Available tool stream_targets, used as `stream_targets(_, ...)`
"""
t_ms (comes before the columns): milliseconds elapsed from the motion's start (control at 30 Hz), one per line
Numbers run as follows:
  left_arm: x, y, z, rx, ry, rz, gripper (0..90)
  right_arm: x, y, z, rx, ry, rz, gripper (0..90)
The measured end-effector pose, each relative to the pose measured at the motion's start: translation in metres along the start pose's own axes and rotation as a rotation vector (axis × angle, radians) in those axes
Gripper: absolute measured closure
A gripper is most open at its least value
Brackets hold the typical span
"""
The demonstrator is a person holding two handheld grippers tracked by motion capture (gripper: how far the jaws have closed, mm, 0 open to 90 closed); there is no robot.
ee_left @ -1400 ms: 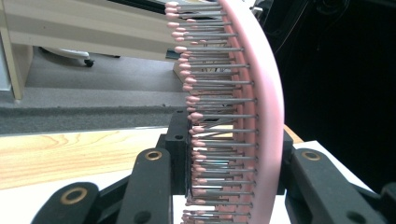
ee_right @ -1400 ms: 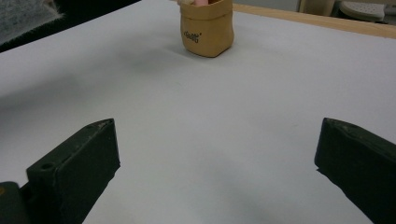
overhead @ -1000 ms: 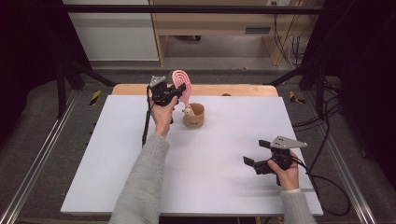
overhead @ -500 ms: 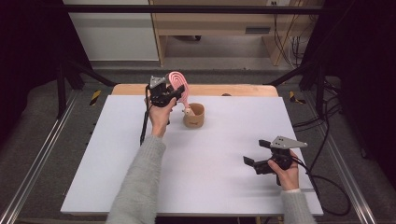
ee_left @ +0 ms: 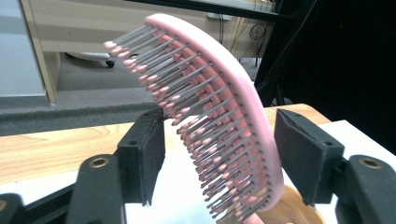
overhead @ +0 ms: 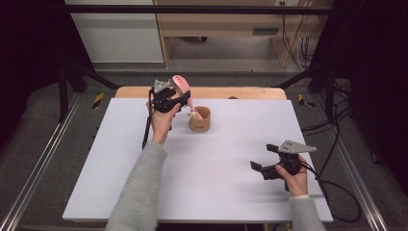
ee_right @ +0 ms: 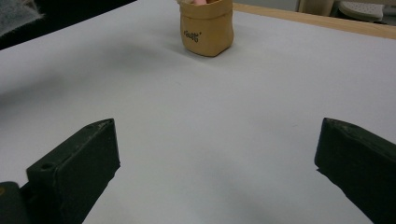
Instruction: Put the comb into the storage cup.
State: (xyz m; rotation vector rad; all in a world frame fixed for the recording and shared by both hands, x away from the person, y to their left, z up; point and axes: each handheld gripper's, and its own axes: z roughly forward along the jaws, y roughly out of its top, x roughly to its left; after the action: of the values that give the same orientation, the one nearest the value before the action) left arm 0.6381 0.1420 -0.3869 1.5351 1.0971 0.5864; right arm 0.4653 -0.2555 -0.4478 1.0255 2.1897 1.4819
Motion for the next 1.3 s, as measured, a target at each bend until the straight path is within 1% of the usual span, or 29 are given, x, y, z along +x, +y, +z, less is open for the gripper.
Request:
stream_targets(100, -0.001, 0.001, -0.004, -0.012, -0.011, 0.006, 29.1, 0.0, 0.0, 0.0, 0.0, 0.001, 0.0, 0.4)
stream_targets(233, -0.002, 0.004, -0.01, 0.0, -0.031, 0.02, 23.3, 0.0, 0.0, 0.0, -0.001, 0.0, 0.001, 0.4)
stream_targets(333, -0.003, 0.006, -0.016, 0.003, -0.063, 0.003, 18.1, 0.0, 0.001, 0.0, -0.003, -0.002, 0.0, 0.4)
stream_targets(367, -0.003, 0.006, -0.017, 0.002, -0.067, 0.001, 16.4, 0.001, 0.001, 0.0, -0.004, -0.002, -0.002, 0.4)
stream_targets(467, -0.006, 0.009, -0.024, 0.002, -0.068, 0.024, 11.6, 0.001, 0.001, 0.0, -0.003, 0.0, -0.003, 0.4)
stream_targets(667, -0.011, 0.014, -0.036, 0.014, -0.094, 0.045, 3.5, 0.001, 0.001, 0.0, -0.004, -0.001, -0.002, 0.4)
stream_targets(733, -0.013, 0.016, -0.042, 0.011, -0.1, 0.058, 2.8, 0.001, 0.001, 0.0, -0.003, -0.001, -0.003, 0.4)
stream_targets(867, -0.016, 0.018, -0.052, 0.016, -0.135, 0.071, 2.1, 0.001, 0.001, 0.001, -0.002, -0.003, -0.003, 0.4)
stream_targets(967, -0.017, 0.018, -0.06, 0.021, -0.153, 0.089, 1.5, 0.001, 0.001, 0.0, -0.003, -0.003, -0.002, 0.4)
stream_targets(1233, -0.018, 0.014, -0.08, 0.041, -0.214, 0.125, 0.5, 0.001, 0.001, 0.0, -0.003, -0.006, -0.002, 0.4)
stream_targets(1300, -0.018, 0.012, -0.086, 0.043, -0.225, 0.142, 0.4, 0.001, 0.001, 0.001, -0.002, -0.008, -0.002, 0.4)
